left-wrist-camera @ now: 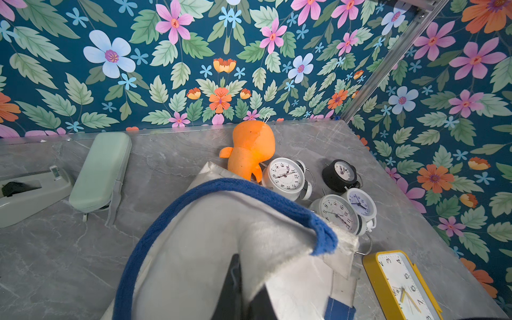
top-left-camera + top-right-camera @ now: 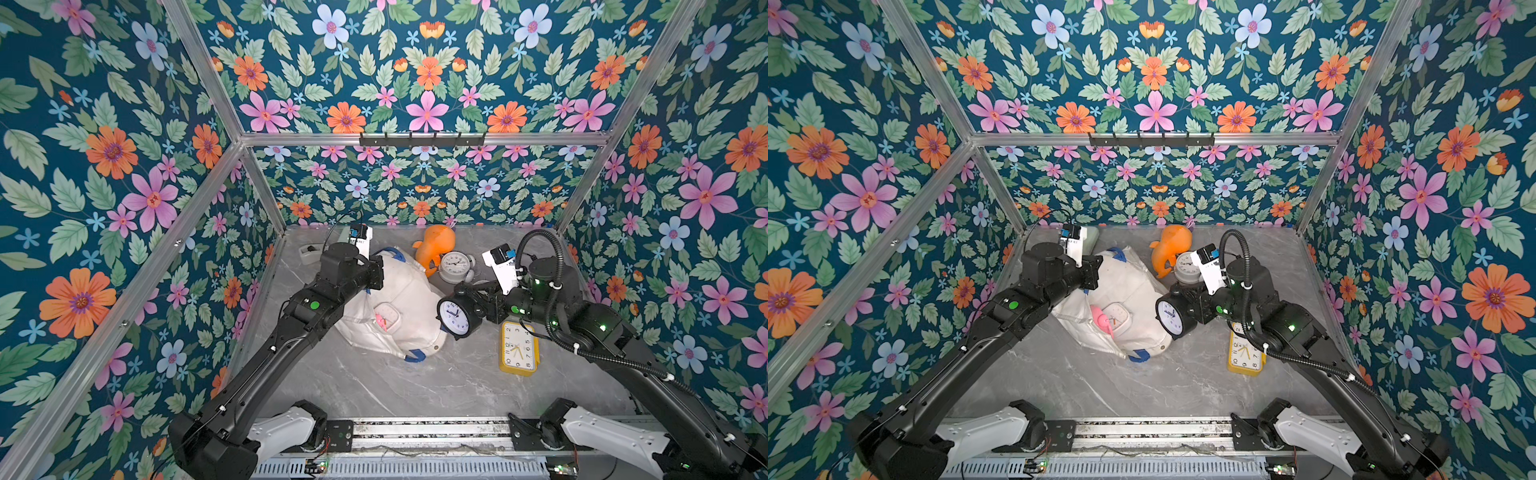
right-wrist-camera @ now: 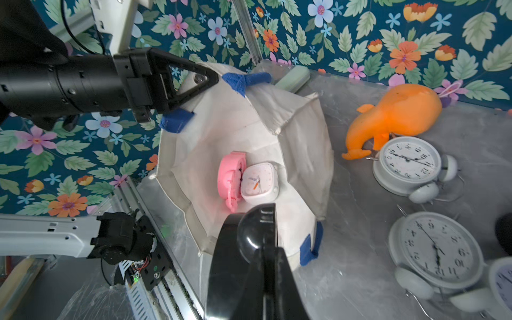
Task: Take the alarm clock out of the canvas bag
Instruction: Place the alarm at the center of the board.
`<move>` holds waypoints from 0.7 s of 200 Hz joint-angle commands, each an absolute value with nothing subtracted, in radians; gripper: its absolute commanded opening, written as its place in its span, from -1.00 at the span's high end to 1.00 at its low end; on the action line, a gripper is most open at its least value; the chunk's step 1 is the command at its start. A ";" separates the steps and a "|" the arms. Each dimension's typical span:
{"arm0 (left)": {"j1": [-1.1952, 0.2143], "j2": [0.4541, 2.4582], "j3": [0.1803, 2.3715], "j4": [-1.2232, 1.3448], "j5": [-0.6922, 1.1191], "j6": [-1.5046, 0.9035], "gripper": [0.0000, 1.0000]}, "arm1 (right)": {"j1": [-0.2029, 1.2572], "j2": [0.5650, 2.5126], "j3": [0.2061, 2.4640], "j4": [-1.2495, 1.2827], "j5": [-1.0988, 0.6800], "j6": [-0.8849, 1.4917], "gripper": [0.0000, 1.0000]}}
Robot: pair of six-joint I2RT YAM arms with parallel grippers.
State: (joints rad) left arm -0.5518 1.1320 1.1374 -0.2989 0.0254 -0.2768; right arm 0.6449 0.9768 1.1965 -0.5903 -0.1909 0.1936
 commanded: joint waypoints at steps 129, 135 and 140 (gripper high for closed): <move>-0.548 1.117 1.144 -0.272 -0.046 -0.262 1.00 | 0.439 0.983 0.821 -0.359 -0.388 0.489 1.00; -0.546 1.114 1.145 -0.276 -0.050 -0.261 1.00 | 0.439 0.988 0.810 -0.342 -0.390 0.494 1.00; -0.544 1.111 1.145 -0.279 -0.053 -0.262 1.00 | 0.438 0.994 0.803 -0.334 -0.389 0.499 1.00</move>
State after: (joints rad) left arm -0.5514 1.1255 1.1374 -0.3092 -0.0113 -0.2623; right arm 0.4492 0.9810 0.8352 -0.4889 -0.2554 0.4103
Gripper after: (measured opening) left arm 0.063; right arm 0.074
